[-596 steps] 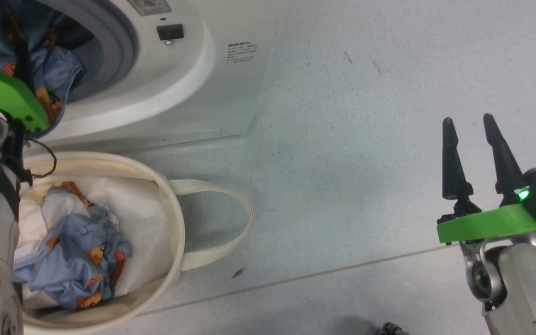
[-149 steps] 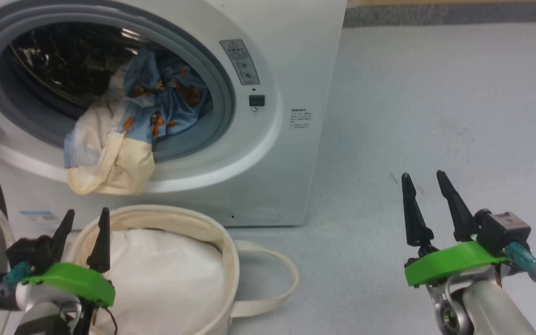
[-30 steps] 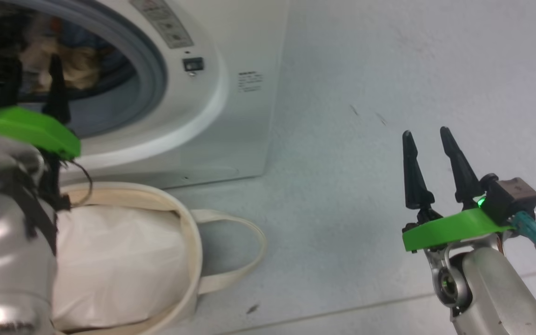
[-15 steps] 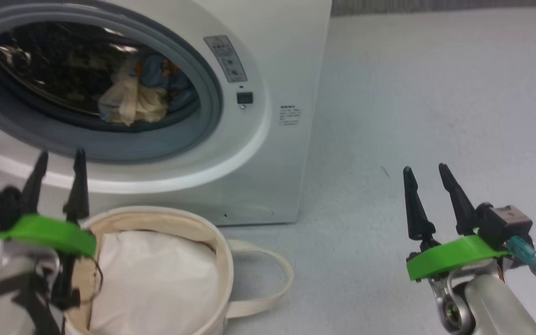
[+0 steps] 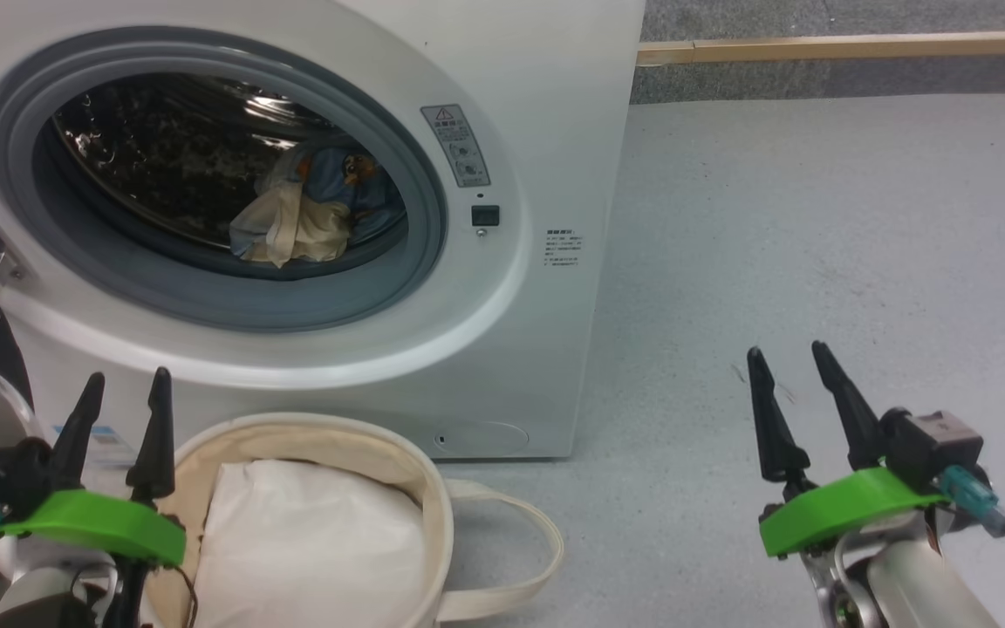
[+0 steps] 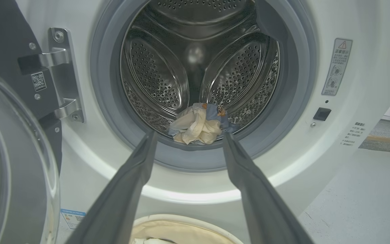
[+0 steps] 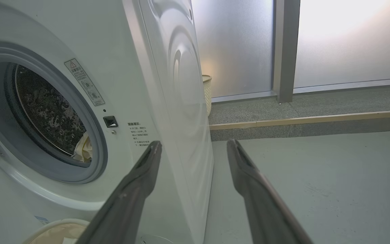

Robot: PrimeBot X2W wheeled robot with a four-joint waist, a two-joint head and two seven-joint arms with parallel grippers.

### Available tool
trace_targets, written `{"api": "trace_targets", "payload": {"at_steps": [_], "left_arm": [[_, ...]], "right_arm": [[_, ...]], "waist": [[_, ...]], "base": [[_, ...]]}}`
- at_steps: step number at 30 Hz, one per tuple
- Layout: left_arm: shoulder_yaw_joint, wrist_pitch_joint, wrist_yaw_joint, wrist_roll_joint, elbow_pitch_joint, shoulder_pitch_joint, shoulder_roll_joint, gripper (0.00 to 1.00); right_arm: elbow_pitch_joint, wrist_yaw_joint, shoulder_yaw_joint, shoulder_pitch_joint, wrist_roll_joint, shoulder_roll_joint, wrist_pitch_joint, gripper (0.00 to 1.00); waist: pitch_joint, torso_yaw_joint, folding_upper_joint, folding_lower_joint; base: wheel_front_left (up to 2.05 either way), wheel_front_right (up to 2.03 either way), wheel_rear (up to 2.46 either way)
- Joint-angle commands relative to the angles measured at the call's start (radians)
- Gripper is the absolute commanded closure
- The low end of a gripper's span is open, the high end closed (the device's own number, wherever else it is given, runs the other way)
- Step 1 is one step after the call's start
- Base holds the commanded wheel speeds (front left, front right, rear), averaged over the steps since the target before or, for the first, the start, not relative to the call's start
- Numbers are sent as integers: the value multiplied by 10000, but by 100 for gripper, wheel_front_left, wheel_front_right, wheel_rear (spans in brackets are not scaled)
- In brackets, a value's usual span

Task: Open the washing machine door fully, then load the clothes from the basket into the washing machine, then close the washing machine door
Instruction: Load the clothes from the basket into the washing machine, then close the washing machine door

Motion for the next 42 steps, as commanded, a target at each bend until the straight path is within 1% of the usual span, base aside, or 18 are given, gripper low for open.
{"api": "trace_targets", "payload": {"at_steps": [1,30,36,42], "left_arm": [[388,-118,-57,-66,-353,-197,382,0],[513,-118,-57,-141,-505,-135,233,0],[539,-118,-57,-162,-497,-131,195,0],[586,-118,-57,-133,-499,-141,189,0]], "right_arm": [[-230,2,201,-20,61,-118,-124,0],[-183,2,330,-90,164,-224,-124,0],[-169,2,348,-105,181,-237,-124,0],[-163,2,332,-106,181,-222,-124,0]], "waist": [[-31,-4,-1,1],[-118,-19,-1,1],[-116,-20,-1,1],[-97,-2,-1,1]], "base": [[0,0,0],[-1,1,0],[-72,73,0],[-153,156,-3]]}}
